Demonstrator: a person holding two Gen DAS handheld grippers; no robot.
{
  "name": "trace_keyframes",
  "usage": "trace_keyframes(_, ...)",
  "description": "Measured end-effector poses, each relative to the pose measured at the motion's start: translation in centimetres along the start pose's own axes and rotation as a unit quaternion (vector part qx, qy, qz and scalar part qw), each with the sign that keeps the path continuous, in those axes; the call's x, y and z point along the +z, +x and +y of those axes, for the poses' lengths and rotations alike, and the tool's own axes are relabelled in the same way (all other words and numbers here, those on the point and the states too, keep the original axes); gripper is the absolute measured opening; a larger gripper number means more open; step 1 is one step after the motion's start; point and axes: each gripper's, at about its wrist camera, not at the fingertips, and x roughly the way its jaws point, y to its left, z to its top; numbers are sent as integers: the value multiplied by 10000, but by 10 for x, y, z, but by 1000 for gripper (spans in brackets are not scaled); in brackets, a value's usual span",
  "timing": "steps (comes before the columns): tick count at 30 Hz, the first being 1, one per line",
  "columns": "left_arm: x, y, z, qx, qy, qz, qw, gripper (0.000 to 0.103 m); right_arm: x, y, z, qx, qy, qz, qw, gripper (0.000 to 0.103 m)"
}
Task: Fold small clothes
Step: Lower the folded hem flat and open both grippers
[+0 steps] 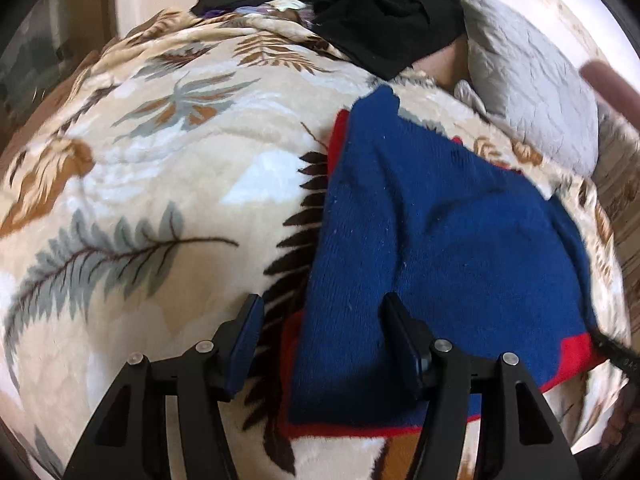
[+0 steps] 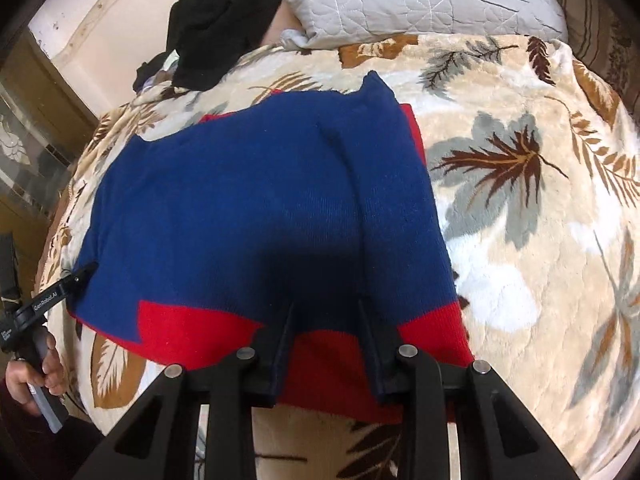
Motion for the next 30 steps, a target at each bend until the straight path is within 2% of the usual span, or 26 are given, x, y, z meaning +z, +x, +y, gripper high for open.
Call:
trace_keyframes(2, 1, -10, 5, -92, -196, -86, 9997, 63, 2, -8, -2, 35, 86, -157, 9998, 35)
trace_keyframes(3, 0, -19, 8, -102, -263, -228, 9993, 62, 3, -13, 2, 89, 71, -275, 9996, 38)
trace_keyframes(7, -4, -41, 12, 139, -328, -631, 9974, 62, 6, -28, 28, 684, -151, -686, 9952, 38)
trace_keyframes(9, -4, -39, 11, 250, -346, -606, 9972, 62, 5, -31, 45, 858, -380, -780, 9925, 38)
trace_keyframes(12, -7, -16, 8, 749, -183, -261, 9967, 63, 4, -20, 71, 1078, -643, -632, 9901, 38)
trace_keyframes(14, -7, -8, 4, 956, -37, -236, 9951, 64, 0, -12, 81, 1080, -718, -472, 9904, 38)
trace_keyframes(17, -9, -14, -2, 1140, 190, -353, 9927, 65, 3, 19, 86, 815, -828, 51, 9932, 39)
trace_keyframes(19, -11, -18, -4, 1241, 290, -433, 9909, 64, 6, 16, 83, 806, -814, -11, 9934, 39)
trace_keyframes(22, -12, -29, -11, 1373, 478, -697, 9869, 64, 10, 0, 79, 1052, -629, -178, 9923, 39)
trace_keyframes(26, -10, -41, -22, 1602, 718, -1057, 9788, 64, 17, -8, 94, 1103, -667, -540, 9902, 39)
trace_keyframes(30, -6, -45, -25, 1714, 777, -1199, 9748, 64, 18, 2, 103, 1094, -622, -476, 9909, 39)
